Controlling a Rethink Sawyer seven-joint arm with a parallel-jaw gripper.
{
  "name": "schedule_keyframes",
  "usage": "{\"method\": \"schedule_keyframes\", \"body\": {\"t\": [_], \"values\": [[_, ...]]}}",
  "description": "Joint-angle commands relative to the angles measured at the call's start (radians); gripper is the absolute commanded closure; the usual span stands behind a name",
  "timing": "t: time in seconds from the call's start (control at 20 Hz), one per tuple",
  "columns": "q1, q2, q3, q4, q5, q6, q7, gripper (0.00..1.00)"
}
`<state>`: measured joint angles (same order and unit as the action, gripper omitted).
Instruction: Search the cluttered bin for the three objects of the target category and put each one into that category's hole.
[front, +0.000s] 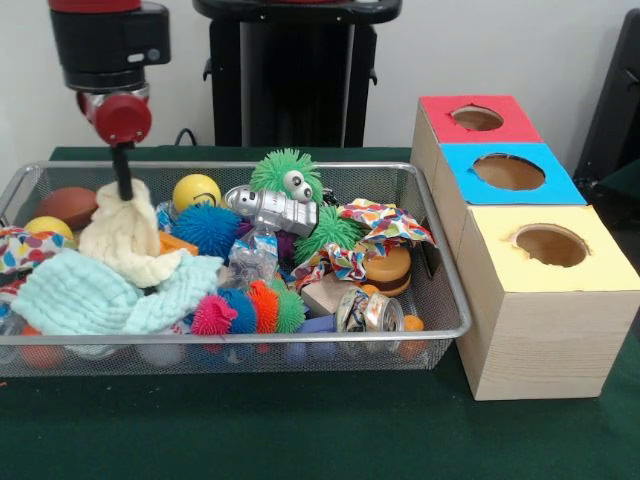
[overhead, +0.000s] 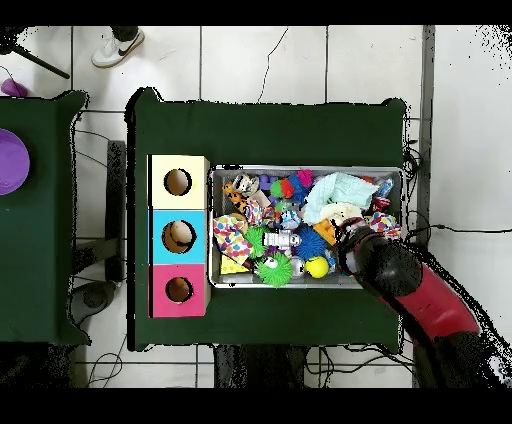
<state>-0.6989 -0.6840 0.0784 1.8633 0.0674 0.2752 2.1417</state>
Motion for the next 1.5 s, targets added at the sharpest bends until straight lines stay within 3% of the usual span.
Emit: {"method": "schedule_keyframes", "body": {"t": [0.05,0.65,0.9,1.3,1.5], "values": [[0.132,-0.093,-0.033,0.124,0.155,0.020,0.359,1.00],[0.304,-0.092,-0.086,0.120,0.406,0.011,0.379,1.00],[0.327,-0.074,-0.041,0.153,0.504,-0.075,0.372,1.00],[0.401,-0.041,-0.035,0.157,0.604,-0.155,0.410,1.00],[0.398,-0.037,-0.026,0.173,0.620,-0.178,0.400,1.00]]}}
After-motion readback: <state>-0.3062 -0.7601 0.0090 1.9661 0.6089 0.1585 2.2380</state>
